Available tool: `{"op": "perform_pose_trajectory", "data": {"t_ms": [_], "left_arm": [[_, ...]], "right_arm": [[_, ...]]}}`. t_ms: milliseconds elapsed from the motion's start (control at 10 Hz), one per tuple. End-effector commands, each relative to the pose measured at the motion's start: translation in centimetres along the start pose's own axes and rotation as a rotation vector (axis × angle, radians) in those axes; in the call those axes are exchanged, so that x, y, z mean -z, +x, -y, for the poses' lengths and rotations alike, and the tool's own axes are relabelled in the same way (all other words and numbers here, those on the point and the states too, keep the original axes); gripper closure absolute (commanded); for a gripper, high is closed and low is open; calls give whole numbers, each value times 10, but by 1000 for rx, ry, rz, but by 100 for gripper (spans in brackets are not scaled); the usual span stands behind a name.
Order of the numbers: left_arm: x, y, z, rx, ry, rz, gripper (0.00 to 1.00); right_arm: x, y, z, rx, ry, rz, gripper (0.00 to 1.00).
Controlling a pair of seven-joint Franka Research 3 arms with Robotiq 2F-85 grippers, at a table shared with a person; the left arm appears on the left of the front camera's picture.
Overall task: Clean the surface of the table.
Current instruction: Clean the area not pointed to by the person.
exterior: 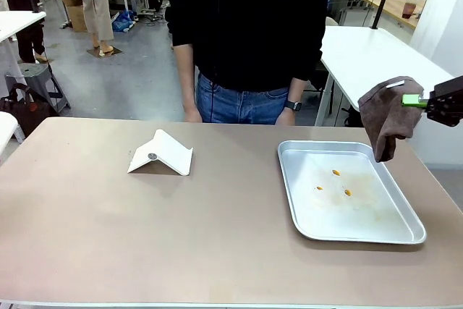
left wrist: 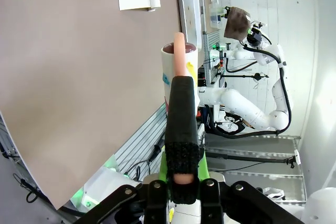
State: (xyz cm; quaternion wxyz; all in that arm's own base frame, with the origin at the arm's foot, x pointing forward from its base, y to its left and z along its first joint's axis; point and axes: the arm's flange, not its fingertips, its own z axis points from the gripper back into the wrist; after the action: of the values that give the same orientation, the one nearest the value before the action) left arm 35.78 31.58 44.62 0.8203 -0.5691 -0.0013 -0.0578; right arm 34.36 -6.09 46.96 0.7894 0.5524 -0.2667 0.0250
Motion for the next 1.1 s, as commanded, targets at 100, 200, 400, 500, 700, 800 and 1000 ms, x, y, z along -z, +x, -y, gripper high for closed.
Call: {"op": "perform_pose_trajectory", "data": {"t_ms": [100, 200, 400, 500, 700, 800, 1000], "left_arm": [[-2, -1, 4, 15, -6, 11, 78], [-2, -1, 4, 15, -6, 11, 78], [-2, -1, 4, 15, -6, 11, 78], [-2, -1, 4, 15, -6, 11, 78], [-2, -1, 4, 15, -6, 11, 78], [-2, -1, 4, 15, -6, 11, 78], [-2, -1, 4, 15, -6, 11, 78]], "right_arm": [[13, 12, -3, -86, -279, -131, 93], [23, 21, 6, -97, -377, -194, 93], [35, 36, 28, -120, -514, -254, 93], [42, 40, 39, -155, -597, -247, 93], [60, 44, 63, -216, -720, -295, 93], [65, 47, 72, -233, -745, -313, 93], [79, 44, 89, -206, -766, -369, 93]]}}
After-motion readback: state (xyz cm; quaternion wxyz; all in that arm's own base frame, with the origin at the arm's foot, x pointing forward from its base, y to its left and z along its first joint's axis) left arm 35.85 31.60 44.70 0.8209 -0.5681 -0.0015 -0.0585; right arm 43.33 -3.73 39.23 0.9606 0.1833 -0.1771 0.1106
